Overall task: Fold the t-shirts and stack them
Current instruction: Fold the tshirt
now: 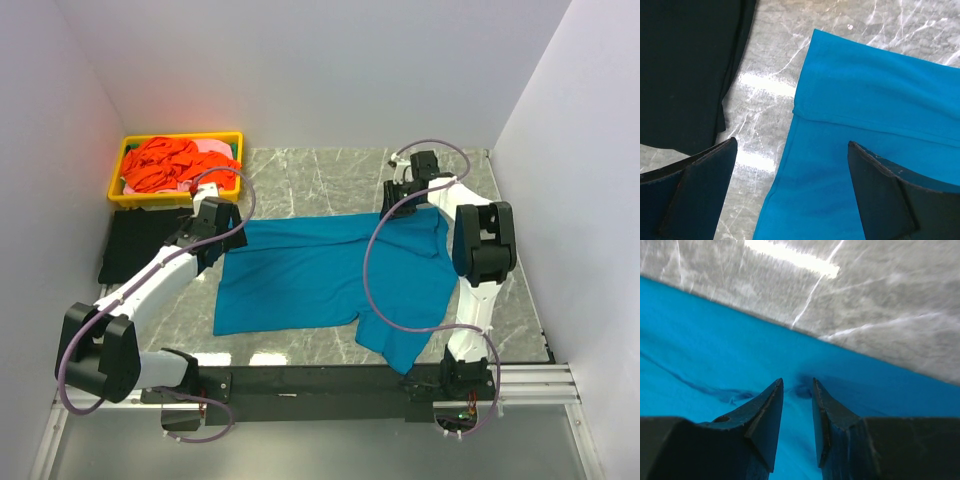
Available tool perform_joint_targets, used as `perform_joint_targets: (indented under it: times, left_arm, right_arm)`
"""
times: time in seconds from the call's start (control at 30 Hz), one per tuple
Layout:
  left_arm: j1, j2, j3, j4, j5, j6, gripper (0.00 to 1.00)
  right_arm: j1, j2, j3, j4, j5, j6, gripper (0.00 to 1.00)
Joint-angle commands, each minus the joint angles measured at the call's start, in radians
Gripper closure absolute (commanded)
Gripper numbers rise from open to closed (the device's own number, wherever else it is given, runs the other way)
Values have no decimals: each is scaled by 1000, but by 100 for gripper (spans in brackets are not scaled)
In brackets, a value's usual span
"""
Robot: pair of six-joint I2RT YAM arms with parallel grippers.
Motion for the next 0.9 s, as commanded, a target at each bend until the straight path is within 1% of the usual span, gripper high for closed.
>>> perform_joint_targets:
  times: [0.0, 0.17, 0.3, 0.4, 0.43, 0.5, 0.53, 0.63, 0.73, 0.87]
  left_arm:
    - [1, -2, 13, 35, -17, 16, 3]
    - [1, 1, 13, 35, -14, 16, 3]
    - [1, 0, 14, 34, -8, 13, 3]
    - [1, 0, 13, 35, 8, 11, 3]
    - [1, 0, 14, 35, 9, 11, 3]
    - [1, -2, 16, 34, 8, 10, 3]
    - [1, -2, 16, 34, 8, 10, 3]
    - [1, -8, 11, 38, 12, 11, 3]
    - [1, -13, 11, 35, 9, 11, 2]
    - [-1, -13, 13, 37, 8, 13, 3]
  right_arm:
    - [13, 18, 43, -49, -34, -32, 63]
    - [16, 20, 42, -78, -45, -42, 65]
    - [19, -12, 27, -93, -56, -39, 72]
    - [24, -42, 8, -100, -56, -35, 77]
    - [25, -51, 4, -104, -51, -35, 82]
    - [25, -63, -15, -103, -47, -30, 86]
    - [27, -77, -25, -98, -42, -29, 91]
    - [31, -106, -62, -84, -27, -15, 96]
    - [41, -150, -105, -61, -5, 13, 98]
    - [67, -215, -177, -37, 44, 76, 98]
